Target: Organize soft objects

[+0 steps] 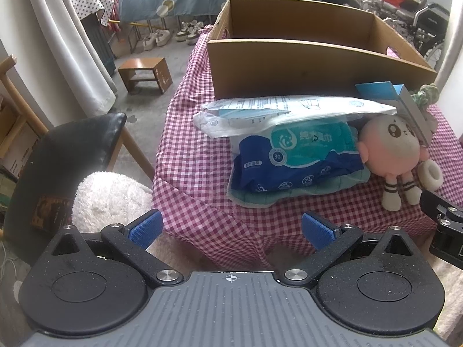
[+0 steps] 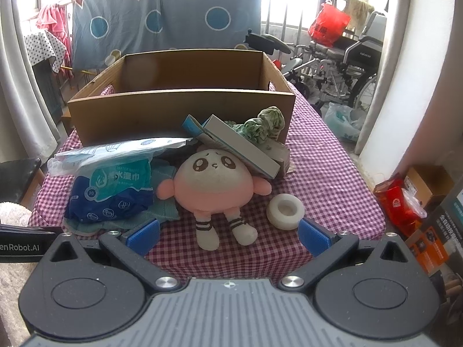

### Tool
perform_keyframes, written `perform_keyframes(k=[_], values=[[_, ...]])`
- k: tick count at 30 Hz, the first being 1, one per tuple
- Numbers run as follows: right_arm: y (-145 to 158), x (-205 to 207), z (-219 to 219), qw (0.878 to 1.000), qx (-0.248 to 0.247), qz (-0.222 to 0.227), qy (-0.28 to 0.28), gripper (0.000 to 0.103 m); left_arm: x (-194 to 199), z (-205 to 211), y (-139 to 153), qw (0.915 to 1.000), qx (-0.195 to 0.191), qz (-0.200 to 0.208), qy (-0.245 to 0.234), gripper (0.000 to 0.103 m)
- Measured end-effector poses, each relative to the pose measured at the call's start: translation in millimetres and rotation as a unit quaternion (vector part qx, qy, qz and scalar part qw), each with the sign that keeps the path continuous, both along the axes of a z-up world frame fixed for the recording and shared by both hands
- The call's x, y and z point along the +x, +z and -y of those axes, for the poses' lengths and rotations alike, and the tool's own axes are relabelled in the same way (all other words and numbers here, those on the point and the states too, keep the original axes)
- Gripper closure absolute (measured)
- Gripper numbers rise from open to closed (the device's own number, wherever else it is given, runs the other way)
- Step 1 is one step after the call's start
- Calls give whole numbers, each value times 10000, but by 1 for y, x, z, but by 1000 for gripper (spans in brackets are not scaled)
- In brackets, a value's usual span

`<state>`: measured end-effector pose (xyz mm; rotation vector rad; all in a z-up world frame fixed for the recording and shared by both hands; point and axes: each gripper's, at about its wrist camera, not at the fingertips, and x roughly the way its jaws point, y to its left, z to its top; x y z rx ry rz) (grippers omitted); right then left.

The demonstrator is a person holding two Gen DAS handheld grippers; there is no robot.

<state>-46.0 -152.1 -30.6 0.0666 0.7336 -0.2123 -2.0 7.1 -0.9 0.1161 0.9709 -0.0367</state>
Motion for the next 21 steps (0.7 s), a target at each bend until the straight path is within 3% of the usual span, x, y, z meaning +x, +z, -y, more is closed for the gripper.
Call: perform_keyframes(k=[21], values=[[0, 1, -1, 10000, -24, -5, 29, 0, 2, -1, -2, 10000, -27, -46, 17, 0]])
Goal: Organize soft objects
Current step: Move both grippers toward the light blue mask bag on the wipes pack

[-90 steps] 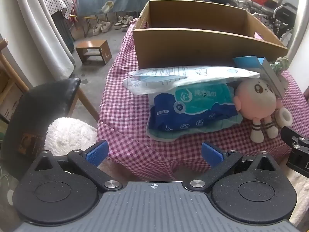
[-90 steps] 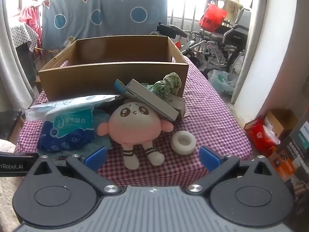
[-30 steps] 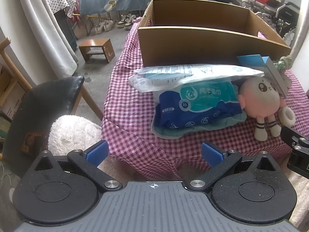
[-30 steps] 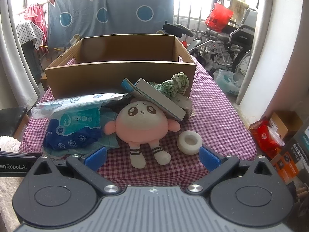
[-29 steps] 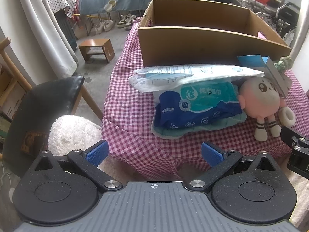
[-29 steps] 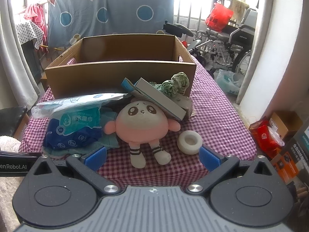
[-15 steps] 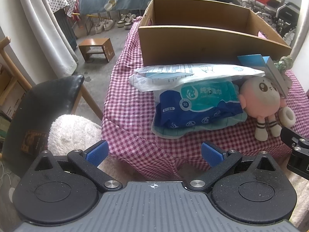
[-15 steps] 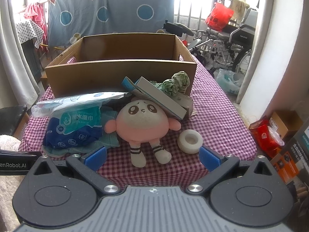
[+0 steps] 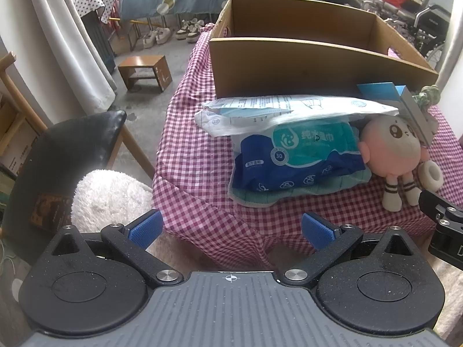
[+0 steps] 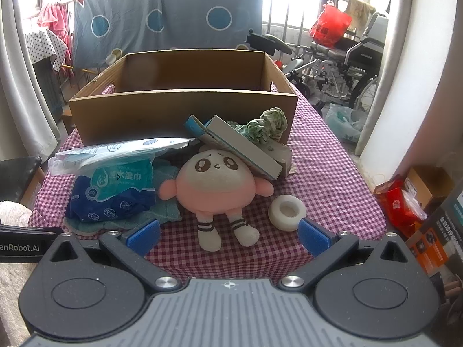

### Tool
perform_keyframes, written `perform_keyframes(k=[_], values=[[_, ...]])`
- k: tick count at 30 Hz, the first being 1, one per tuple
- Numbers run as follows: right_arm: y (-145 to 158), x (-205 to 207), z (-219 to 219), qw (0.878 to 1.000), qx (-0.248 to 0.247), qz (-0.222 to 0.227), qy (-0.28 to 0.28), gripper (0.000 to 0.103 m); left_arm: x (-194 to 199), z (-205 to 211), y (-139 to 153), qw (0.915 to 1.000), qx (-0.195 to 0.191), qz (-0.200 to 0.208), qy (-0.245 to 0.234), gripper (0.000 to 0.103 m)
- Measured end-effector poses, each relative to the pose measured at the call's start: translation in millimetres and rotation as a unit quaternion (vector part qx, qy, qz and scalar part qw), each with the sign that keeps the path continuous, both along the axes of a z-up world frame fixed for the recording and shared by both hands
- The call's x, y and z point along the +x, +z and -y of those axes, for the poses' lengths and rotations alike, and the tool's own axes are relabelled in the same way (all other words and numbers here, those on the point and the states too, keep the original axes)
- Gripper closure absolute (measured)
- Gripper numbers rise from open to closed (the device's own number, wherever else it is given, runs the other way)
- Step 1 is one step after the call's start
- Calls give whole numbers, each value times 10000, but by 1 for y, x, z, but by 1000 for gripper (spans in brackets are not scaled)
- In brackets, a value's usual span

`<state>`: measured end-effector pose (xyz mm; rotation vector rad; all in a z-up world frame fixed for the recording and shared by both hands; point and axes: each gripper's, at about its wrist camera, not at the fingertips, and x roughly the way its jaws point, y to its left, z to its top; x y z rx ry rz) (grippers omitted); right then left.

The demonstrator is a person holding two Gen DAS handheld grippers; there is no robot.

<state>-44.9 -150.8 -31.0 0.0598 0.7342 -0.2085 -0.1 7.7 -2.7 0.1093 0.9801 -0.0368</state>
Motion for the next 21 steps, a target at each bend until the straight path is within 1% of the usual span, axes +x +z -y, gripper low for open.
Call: perform_keyframes(k=[9, 13, 15, 17, 20, 21], values=[[1, 2, -1, 10000, -9, 5, 11, 0, 6, -2, -1, 10000, -45, -29, 8, 0], [1, 4, 5, 9999, 111, 71, 2, 0, 9, -11, 2, 9995, -271, 136, 9, 0], [3, 3, 13, 9993, 282, 245, 17, 0, 9, -17, 5, 9986, -418, 313, -4, 0], [7, -2, 19, 9972, 394, 620, 105, 0, 10, -24, 7, 9972, -570, 488, -25, 0], [13, -6, 24, 9923, 310, 1145, 357, 0, 10, -31, 9, 9944, -675, 806, -114, 0], [16, -6, 25, 9909, 244, 1247, 436, 0, 11, -34, 8, 9933, -724, 891, -155, 0]])
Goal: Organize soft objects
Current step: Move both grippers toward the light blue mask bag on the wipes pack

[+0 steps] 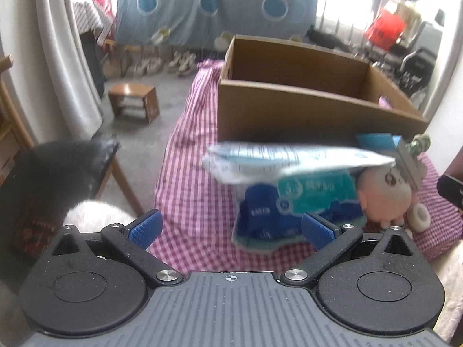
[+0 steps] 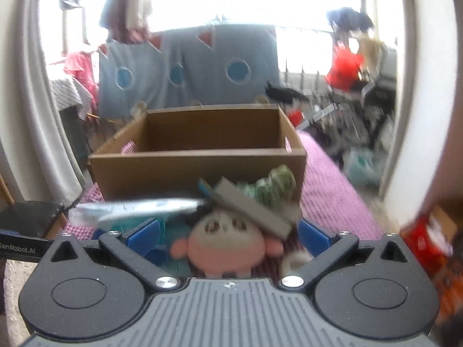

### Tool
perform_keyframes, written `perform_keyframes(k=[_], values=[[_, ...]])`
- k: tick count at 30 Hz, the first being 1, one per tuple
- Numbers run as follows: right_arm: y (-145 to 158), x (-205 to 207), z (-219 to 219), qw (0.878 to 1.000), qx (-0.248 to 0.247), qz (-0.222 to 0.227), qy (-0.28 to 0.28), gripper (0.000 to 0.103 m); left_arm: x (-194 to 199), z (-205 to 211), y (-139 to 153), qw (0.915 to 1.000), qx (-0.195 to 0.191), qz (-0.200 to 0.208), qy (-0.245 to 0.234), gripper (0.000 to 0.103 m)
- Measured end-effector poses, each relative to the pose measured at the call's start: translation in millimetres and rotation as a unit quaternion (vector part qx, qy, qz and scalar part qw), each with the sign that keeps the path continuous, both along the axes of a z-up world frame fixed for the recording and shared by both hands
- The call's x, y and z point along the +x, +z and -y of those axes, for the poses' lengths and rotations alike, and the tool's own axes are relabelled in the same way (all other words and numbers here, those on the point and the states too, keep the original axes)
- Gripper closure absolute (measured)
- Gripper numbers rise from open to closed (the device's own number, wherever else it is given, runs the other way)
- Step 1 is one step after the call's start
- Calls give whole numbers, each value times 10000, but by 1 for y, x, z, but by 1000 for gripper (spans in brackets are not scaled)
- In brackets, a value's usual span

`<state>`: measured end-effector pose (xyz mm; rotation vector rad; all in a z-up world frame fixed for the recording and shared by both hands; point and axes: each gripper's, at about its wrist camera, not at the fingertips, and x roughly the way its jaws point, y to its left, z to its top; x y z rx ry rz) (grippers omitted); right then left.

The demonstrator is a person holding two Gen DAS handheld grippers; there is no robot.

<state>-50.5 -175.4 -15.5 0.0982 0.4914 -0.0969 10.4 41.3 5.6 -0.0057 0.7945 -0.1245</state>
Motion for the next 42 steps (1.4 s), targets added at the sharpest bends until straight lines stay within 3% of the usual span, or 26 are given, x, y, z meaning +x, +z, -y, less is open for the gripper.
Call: perform_keyframes(k=[4, 9, 13, 17, 22, 26, 29, 32, 37, 42], values=[[8, 8, -1, 9991, -158, 308, 264, 0, 3, -11, -5, 9989, -261, 347, -193, 1], [19, 21, -2, 9957, 314, 558, 674, 2, 11, -17, -11, 9958, -376, 624, -550, 4], [20, 29, -14, 9943, 66, 642, 853, 15, 17, -14, -17, 9936, -342, 658, -848, 7], [14, 40, -25, 9938, -167, 429, 1012, 35, 24, -9, -22, 9923, -168, 733, -988, 9], [8, 52, -44, 9900, -526, 181, 1298, 37, 35, -3, -33, 9913, 389, 753, -1004, 9], [2, 56, -66, 9781, -1142, 29, 1739, 38, 47, -5, -41, 9923, 384, 589, -1022, 11], [-4, 60, -83, 9613, -1772, -24, 2110, 43, 54, -7, -42, 9930, 307, 546, -998, 23], [-12, 64, -99, 9428, -2363, -80, 2350, 44, 60, -11, -42, 9941, 176, 538, -927, 29], [-20, 72, -114, 9245, -2739, -153, 2647, 51, 67, -15, -36, 9950, -59, 610, -791, 33], [-16, 88, -119, 9178, -2856, -80, 2757, 58, 76, -16, -33, 9948, -205, 675, -739, 33]])
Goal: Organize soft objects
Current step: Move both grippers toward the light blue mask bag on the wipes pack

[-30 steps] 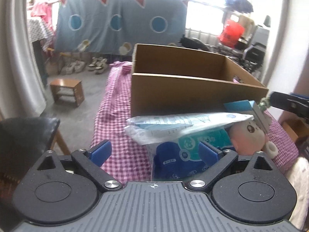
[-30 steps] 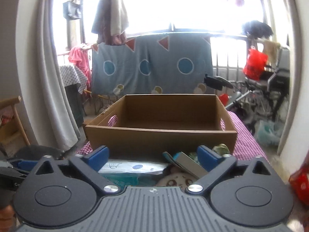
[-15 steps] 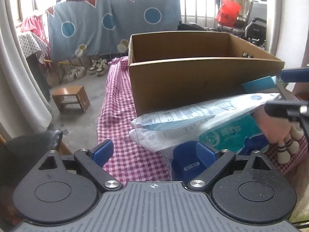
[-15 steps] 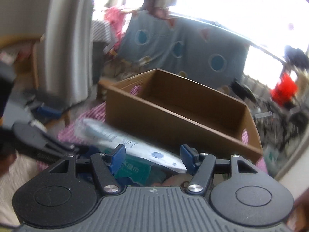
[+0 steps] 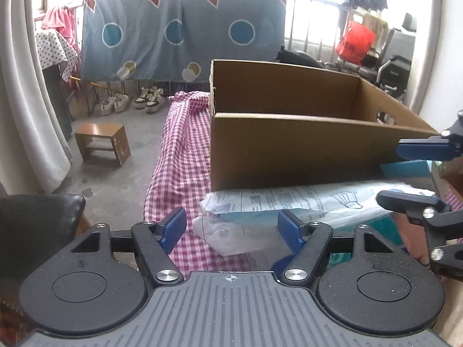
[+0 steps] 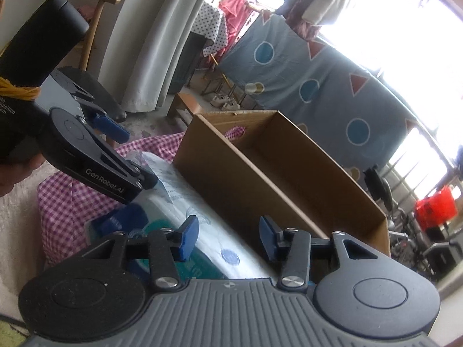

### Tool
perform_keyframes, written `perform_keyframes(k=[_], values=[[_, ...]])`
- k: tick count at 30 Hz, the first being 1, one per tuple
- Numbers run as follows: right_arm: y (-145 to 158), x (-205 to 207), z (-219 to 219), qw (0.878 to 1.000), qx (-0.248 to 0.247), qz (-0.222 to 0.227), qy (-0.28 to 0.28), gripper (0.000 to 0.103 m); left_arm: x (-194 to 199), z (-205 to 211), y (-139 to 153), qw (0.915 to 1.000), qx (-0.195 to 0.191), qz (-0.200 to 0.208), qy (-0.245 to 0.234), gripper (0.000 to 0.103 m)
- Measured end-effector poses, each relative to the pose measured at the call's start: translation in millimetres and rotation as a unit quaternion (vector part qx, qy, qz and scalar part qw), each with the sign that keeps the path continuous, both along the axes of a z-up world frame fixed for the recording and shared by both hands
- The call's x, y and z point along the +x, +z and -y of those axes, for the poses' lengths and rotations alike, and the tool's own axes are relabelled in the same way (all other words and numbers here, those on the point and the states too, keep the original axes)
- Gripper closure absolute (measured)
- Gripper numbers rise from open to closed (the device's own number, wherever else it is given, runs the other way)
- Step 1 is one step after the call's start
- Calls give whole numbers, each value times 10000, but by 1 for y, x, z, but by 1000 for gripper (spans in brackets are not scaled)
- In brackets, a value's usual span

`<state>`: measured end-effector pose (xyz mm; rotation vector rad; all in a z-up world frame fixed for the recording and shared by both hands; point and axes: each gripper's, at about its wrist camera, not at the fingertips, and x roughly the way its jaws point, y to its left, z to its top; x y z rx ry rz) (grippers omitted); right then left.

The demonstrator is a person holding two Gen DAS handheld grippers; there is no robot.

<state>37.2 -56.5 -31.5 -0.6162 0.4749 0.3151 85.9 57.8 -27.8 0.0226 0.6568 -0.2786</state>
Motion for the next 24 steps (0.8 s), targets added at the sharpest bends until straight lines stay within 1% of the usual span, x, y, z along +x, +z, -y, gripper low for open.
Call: perform_keyframes(k=[3, 6, 8, 10, 12, 13, 15, 17, 19, 22, 24], values=[[-1, 8, -7, 9997, -196, 31, 126, 63, 5, 1, 0, 10000, -54, 23, 1, 33], [-4, 13, -14, 9989, -417, 32, 227, 64, 9, 1, 0, 9999, -136, 23, 11, 33], [-4, 18, -17, 9983, -518, 33, 255, 65, 9, -3, 1, 9996, -271, 19, 9, 33], [-3, 23, -19, 9982, -530, 13, 276, 68, 10, -8, 2, 9989, -464, -8, 0, 32], [-4, 27, -22, 9981, -544, -8, 292, 82, 10, -13, 3, 9979, -650, -24, -49, 29], [-6, 30, -23, 9979, -578, -33, 295, 86, 10, -16, 3, 9973, -725, -23, -80, 28], [-8, 34, -26, 9977, -598, -64, 297, 100, 8, -22, 5, 9960, -878, 14, -147, 24], [-8, 39, -26, 9981, -526, -126, 293, 103, 6, -27, 8, 9952, -960, 74, -185, 23], [-4, 42, -23, 9989, -378, -154, 250, 103, 4, -29, 9, 9949, -979, 140, -219, 22], [8, 46, -17, 9996, -106, -130, 215, 103, 0, -30, 11, 9951, -917, 239, -269, 20], [15, 46, -14, 9997, -59, -127, 223, 103, -3, -29, 10, 9953, -859, 277, -359, 20]])
